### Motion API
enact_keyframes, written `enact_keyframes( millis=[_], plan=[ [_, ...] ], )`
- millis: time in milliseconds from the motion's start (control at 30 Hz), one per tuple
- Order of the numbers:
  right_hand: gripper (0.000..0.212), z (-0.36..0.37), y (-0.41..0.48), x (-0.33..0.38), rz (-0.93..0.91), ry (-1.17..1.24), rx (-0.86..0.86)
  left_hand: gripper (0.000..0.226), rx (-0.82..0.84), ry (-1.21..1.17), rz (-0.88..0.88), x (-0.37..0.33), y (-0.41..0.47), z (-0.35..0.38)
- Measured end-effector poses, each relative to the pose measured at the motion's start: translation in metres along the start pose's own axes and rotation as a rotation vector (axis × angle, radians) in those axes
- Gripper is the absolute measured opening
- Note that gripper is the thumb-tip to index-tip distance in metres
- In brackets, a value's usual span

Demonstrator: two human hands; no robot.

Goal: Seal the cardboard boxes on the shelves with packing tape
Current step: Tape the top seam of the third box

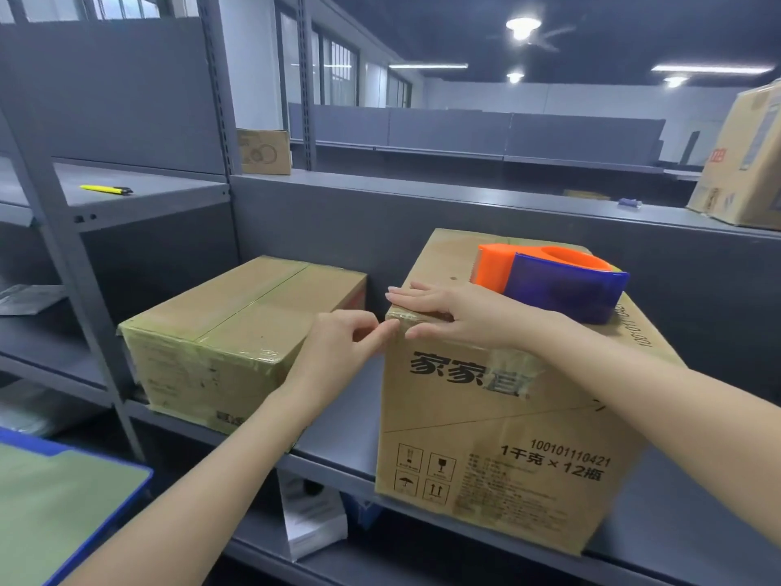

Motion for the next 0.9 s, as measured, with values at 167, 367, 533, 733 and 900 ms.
enact_keyframes(
  millis=[167, 367, 533, 733, 900],
  plan=[
    [0.053, -0.001, -0.002, 0.005, -0.019, -0.063, -0.013, 0.030, -0.049, 0.037, 0.105, 0.014, 0.005, 0.002],
    [0.050, 0.000, -0.004, 0.008, -0.005, -0.185, -0.014, 0.015, -0.074, -0.036, 0.190, 0.008, 0.002, 0.010],
    [0.053, 0.001, -0.010, 0.005, 0.040, -0.229, 0.043, 0.010, -0.011, 0.063, 0.168, 0.004, 0.000, 0.010],
    [0.054, -0.010, -0.051, -0.022, 0.099, -0.212, 0.017, 0.029, -0.016, 0.169, 0.369, -0.035, 0.003, 0.007],
    [0.050, -0.011, -0.074, -0.029, 0.117, -0.175, 0.021, 0.029, 0.001, 0.143, 0.418, -0.053, 0.010, 0.023]
  ],
)
Point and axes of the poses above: each hand's wrist, its own y-axis towards the middle knuckle, its own z-axis out of the palm, x = y × z, the point moved 7 cm from there along y, towards the middle knuckle, and after that the axes turned 9 degrees about z, right-handed, at the moved point
